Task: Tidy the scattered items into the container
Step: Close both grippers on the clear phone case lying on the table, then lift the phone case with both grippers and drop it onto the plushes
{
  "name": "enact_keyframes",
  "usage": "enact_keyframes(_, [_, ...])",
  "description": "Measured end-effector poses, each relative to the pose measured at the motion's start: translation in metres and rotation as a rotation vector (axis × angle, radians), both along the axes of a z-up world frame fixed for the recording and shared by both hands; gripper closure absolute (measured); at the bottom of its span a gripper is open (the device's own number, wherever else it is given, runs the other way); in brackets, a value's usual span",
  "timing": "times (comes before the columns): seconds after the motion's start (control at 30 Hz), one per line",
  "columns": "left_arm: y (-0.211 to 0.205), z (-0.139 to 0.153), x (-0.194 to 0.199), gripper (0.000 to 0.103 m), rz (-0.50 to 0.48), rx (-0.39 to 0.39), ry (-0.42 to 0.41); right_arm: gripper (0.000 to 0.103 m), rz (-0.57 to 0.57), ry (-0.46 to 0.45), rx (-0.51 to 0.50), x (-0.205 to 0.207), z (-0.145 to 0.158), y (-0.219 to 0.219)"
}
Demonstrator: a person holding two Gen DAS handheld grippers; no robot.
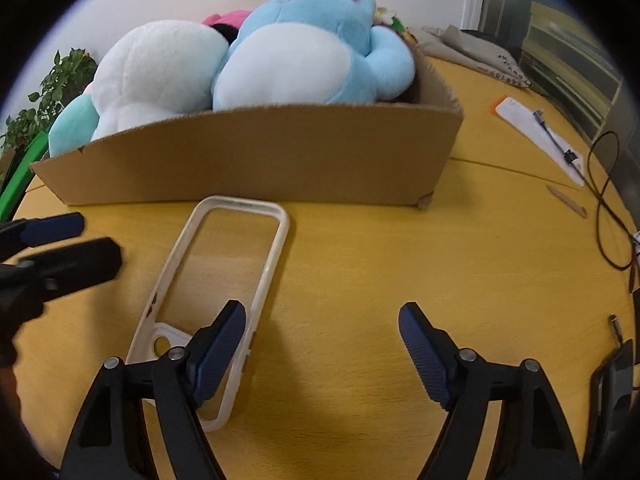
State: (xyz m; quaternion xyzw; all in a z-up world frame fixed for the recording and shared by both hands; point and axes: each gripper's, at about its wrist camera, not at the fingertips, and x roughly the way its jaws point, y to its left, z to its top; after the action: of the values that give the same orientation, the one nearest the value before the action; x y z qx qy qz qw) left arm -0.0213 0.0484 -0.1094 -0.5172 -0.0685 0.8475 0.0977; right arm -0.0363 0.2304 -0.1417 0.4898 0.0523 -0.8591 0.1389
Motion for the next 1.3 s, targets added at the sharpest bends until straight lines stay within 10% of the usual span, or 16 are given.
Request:
enact_keyframes(0.2, [0.011, -0.015, -0.004, 0.058, -0.009, -0.045, -0.03, 0.05, 0.038, 0.023, 0.011, 0.002, -0.005, -0.011])
enact_keyframes(0.33, [0.013, -0.015, -0.005, 0.096, -0.045, 0.032, -0.056, 0.092, 0.095, 0.025, 0.005, 0.006, -0.004, -0.023])
enact_keyframes(0.6, [0.005, 0.013, 0.018, 0.097, -0.025, -0.035, 0.015, 0.095, 0.12, 0.044, -0.026, 0.02, 0.004, -0.032])
enact_keyframes(0.87, [-0.031, 0.114, 0.021, 0.096, 0.041, -0.069, 0.269, 0.096, 0.177, 0.288, -0.062, 0.017, 0.093, -0.054])
enact_keyframes(1.1, [-0.066, 0.176, -0.081, 0.096, 0.065, -0.091, 0.36, 0.096, 0.208, 0.427, -0.058, -0.062, 0.16, -0.104])
enact_keyframes(1.3, [-0.086, 0.156, -0.197, 0.096, 0.062, -0.076, 0.24, 0.096, 0.165, 0.355, -0.014, -0.168, 0.159, -0.142])
